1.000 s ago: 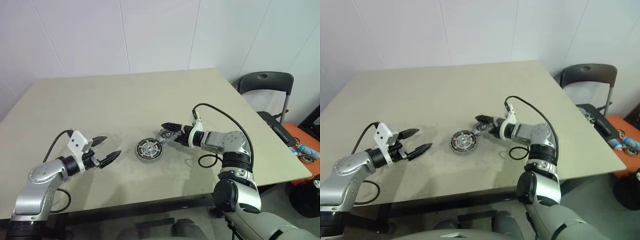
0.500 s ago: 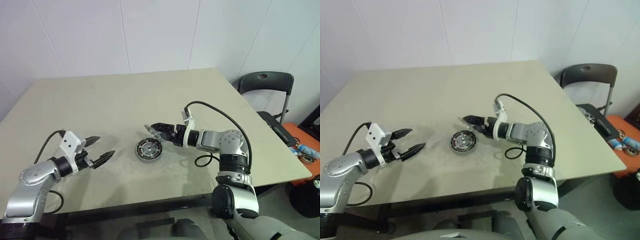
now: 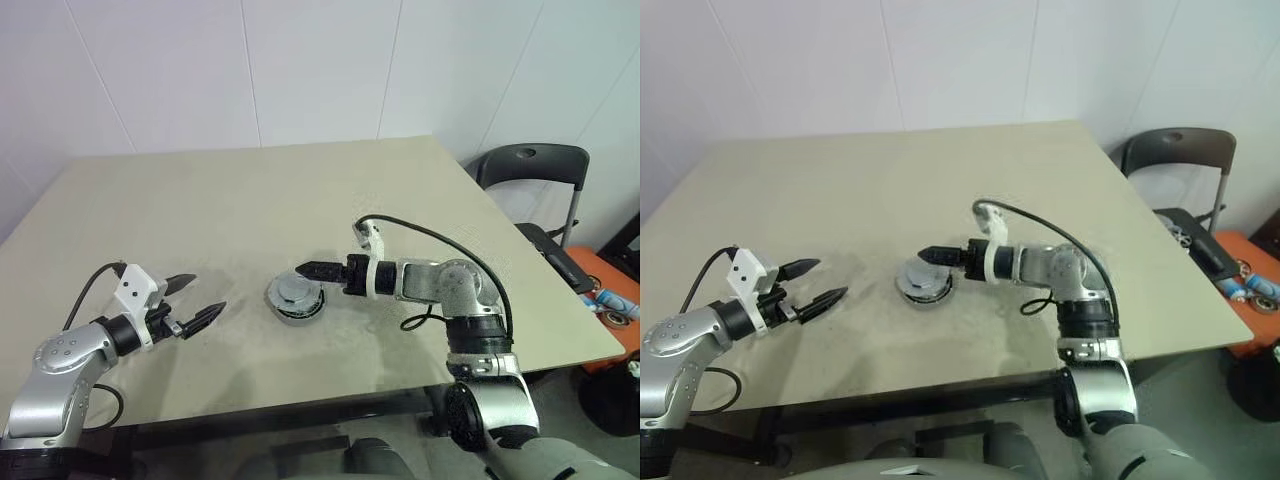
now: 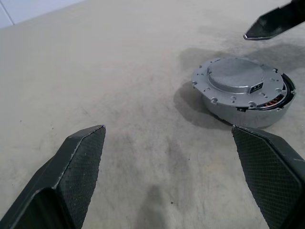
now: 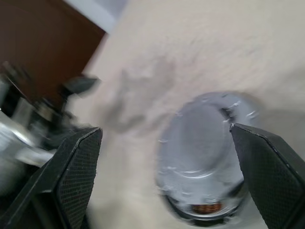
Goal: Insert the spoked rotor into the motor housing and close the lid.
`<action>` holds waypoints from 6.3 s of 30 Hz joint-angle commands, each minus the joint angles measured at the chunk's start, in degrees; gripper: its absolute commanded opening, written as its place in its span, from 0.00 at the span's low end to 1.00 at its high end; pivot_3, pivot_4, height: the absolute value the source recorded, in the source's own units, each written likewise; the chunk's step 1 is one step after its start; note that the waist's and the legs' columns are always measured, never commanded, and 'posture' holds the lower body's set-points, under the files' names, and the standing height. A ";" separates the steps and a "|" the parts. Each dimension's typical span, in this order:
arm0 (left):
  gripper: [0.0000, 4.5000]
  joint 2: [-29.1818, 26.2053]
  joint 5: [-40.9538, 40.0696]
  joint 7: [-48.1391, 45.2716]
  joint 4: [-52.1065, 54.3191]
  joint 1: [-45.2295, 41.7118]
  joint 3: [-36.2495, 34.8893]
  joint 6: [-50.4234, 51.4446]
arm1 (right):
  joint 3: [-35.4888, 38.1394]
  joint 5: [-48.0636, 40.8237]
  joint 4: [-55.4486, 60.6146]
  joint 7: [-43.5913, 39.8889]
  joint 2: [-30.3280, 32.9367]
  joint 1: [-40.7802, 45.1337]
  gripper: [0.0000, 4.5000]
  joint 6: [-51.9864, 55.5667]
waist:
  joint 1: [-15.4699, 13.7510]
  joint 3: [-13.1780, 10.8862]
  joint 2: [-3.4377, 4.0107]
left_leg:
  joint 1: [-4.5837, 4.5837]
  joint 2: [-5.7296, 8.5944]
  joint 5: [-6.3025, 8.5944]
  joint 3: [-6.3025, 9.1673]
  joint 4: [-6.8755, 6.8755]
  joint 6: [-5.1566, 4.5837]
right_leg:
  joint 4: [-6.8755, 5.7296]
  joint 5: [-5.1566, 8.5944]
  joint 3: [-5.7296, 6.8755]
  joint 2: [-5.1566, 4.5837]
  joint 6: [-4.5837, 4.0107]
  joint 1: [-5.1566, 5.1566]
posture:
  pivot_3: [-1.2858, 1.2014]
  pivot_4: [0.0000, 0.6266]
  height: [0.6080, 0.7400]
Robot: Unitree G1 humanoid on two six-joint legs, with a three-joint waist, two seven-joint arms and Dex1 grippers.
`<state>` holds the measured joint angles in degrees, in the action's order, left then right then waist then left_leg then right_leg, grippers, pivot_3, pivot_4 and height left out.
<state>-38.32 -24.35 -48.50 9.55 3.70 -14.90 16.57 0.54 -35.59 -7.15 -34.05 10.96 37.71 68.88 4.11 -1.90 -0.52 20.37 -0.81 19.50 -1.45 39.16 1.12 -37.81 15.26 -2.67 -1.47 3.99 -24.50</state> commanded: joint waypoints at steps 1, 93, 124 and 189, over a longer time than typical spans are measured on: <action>1.00 -0.38 -0.24 0.00 1.06 -0.59 -0.91 -0.98 | -7.81 4.30 4.77 -5.01 2.77 -0.39 1.00 -8.90 | -0.03 0.00 0.00 | 0.00 0.00 0.00 0.00 0.00 0.00 | 0.00 0.00 0.00 0.01 0.00 0.00 | 0.52 0.00 1.00; 1.00 0.22 -1.03 2.44 3.82 0.09 -1.17 0.41 | -23.25 27.54 -8.70 -24.73 5.08 5.27 0.72 -36.60 | -0.19 0.02 -0.04 | -0.03 0.03 0.00 0.04 0.01 0.01 | -0.04 -0.01 0.02 -0.09 -0.02 0.01 | 0.52 0.00 1.00; 1.00 0.77 -0.87 2.40 5.00 -0.40 1.02 1.11 | -25.26 31.37 -11.47 -26.27 6.20 3.41 0.72 -40.50 | -0.26 0.03 -0.05 | -0.09 0.03 0.00 0.04 0.02 0.01 | -0.09 -0.01 0.02 -0.10 -0.03 0.05 | 0.52 0.00 1.00; 0.00 8.22 8.53 0.42 -7.46 -15.46 22.19 8.79 | -22.51 30.48 -9.07 -26.92 6.52 4.62 1.00 -36.97 | -1.56 0.29 -0.07 | -1.03 0.10 0.00 0.03 0.07 0.00 | -0.09 0.01 0.00 0.00 -0.01 1.05 | 0.52 0.00 1.00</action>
<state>-30.02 -16.62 -47.80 1.98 -11.67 6.03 24.52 -23.93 -3.65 -18.95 -60.20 16.96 41.09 31.01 2.55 -1.61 -0.59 19.34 -0.70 19.49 -1.41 39.23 1.13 -37.90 15.26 -2.67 -1.46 3.98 -23.46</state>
